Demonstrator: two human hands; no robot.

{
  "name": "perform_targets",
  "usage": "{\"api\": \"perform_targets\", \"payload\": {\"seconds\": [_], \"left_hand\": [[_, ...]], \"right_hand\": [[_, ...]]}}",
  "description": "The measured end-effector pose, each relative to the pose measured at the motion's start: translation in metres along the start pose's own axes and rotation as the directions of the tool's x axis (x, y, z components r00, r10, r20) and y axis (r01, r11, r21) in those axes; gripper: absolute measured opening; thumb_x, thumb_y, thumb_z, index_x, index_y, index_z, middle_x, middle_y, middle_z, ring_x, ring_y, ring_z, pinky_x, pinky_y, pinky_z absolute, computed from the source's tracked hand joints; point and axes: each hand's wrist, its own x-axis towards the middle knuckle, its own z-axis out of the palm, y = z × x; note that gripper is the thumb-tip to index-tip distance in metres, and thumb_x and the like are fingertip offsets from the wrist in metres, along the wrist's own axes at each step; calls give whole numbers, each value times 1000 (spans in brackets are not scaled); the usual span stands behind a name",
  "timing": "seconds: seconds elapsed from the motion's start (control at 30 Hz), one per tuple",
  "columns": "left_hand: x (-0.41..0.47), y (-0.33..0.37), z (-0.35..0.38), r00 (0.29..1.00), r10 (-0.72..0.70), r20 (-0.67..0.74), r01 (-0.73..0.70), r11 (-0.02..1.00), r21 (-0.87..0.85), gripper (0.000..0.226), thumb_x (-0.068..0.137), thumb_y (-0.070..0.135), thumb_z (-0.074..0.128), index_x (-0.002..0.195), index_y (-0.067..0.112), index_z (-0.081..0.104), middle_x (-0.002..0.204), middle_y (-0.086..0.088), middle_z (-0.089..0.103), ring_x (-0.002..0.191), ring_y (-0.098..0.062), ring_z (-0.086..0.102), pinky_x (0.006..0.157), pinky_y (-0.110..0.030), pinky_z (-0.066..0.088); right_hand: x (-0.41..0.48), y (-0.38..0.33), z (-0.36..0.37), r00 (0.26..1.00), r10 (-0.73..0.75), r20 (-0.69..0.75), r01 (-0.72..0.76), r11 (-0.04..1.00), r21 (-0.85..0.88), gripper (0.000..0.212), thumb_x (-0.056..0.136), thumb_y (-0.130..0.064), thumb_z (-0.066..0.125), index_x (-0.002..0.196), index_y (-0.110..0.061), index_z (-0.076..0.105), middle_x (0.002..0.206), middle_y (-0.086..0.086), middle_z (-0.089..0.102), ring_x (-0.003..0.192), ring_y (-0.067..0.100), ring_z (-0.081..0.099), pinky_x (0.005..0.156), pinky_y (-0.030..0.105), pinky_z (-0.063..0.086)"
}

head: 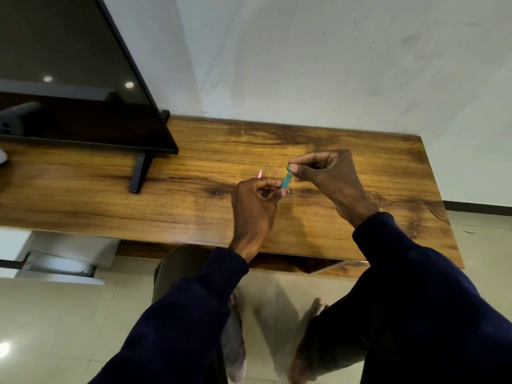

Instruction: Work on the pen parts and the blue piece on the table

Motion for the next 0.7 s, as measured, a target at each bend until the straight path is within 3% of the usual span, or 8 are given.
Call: {"api": "perform_targets", "payload": {"seconds": [0.1, 0.3, 0.53, 0.7], "left_hand": [[0, -1, 1, 1000, -2, 5, 2, 1000, 1, 25, 84, 12, 83, 109, 10, 78, 94, 15, 70, 85, 22, 62, 76, -3, 50], [1, -2, 0, 999, -44, 4, 44, 999, -16, 25, 83, 14, 84, 108, 13, 78, 88, 26, 66, 86, 20, 65, 79, -8, 55], [-1, -3, 0, 1000, -28, -10, 27, 999, -22, 26, 83, 12, 84, 109, 11, 78, 96, 13, 72, 85, 17, 66, 78, -7, 53], [1, -3, -2, 1000, -18, -11, 17, 1000, -23, 26, 84, 12, 83, 109, 11, 78, 99, 9, 75, 91, 10, 67, 80, -6, 51]], "right_hand": [[-2, 0, 1, 1000, 6, -3, -6, 1000, 30, 17, 84, -19, 85, 99, -11, 81, 94, 3, 81, 88, 24, 78, 82, 61, 61], [-5, 1, 0, 999, 32, -12, -31, 998, 59, 19, 83, -17, 85, 100, -9, 81, 94, 6, 81, 86, 25, 78, 84, 64, 59], [-5, 2, 1, 999, 48, -22, -47, 997, 67, 20, 82, -19, 86, 99, -10, 81, 94, 5, 81, 86, 26, 79, 84, 63, 60], [-6, 8, 1, 998, 63, -18, -60, 987, 150, 25, 79, -26, 89, 98, -12, 82, 96, 9, 81, 88, 28, 78, 85, 50, 63]]}}
